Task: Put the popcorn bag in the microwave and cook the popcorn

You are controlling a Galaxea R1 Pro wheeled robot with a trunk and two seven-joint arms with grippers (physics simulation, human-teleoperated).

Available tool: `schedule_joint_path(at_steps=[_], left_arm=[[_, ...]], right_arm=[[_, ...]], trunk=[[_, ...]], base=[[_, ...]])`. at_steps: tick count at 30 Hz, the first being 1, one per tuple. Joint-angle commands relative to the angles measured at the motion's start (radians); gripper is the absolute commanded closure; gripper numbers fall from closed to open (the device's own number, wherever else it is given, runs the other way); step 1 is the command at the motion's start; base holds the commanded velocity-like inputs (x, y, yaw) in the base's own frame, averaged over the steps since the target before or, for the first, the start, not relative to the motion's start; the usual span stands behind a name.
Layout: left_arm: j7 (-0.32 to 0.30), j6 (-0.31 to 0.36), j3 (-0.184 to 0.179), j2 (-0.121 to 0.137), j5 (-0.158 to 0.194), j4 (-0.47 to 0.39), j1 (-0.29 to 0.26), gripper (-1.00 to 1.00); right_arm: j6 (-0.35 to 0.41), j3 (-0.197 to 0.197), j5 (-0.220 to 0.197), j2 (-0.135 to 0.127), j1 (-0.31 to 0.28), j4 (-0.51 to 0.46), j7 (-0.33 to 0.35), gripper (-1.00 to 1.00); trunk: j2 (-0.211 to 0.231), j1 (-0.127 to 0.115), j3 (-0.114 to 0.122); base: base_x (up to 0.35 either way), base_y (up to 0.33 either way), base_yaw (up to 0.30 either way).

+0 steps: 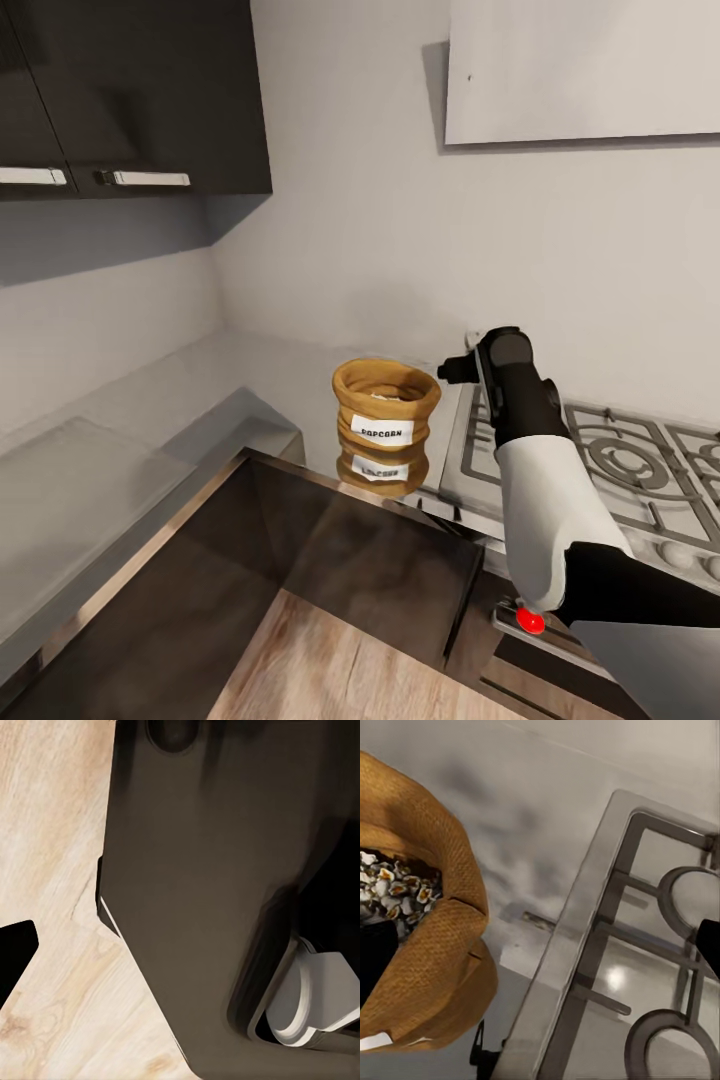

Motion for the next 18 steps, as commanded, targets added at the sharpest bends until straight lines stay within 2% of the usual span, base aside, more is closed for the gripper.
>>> schedule_joint_path(at_steps=[1, 2, 5, 11, 14, 18], left_arm=[[0.001, -0.001, 0.003, 0.0, 0.005, -0.002, 0.0, -1.0], [-0.003, -0.001, 0.003, 0.001, 0.006, -0.003, 0.0, -1.0], [-0.001, -0.001, 0.004, 0.001, 0.008, -0.002, 0.0, -1.0], [0.0, -0.001, 0.003, 0.0, 0.008, -0.003, 0.0, -1.0], [0.0, -0.001, 0.003, 0.001, 0.008, -0.003, 0.0, -1.0], [-0.006, -0.001, 0.003, 0.002, 0.005, -0.002, 0.0, -1.0]], right_arm=[[0.002, -0.003, 0.011, 0.001, -0.001, 0.0, 0.009, -1.0], [0.002, -0.009, 0.005, -0.005, 0.002, 0.006, 0.014, -1.0], [0.002, -0.015, -0.012, 0.001, 0.002, 0.022, 0.009, -1.0], [0.002, -0.015, 0.023, 0.001, 0.002, -0.012, 0.008, -1.0], [0.002, -0.015, 0.023, 0.001, 0.002, -0.029, 0.009, -1.0], [0.002, -0.015, 0.022, 0.001, 0.002, -0.039, 0.008, -1.0]], trunk=[[-0.001, 0.0, -0.001], [-0.001, 0.0, -0.001], [-0.001, 0.0, -0.001], [-0.001, 0.0, -0.001], [-0.001, 0.0, -0.001], [-0.001, 0.0, -0.001]], base=[[0.0, 0.0, 0.0], [0.0, 0.0, 0.0], [0.0, 0.0, 0.0], [0.0, 0.0, 0.0], [0.014, 0.0, 0.0], [0.167, 0.0, 0.0]])
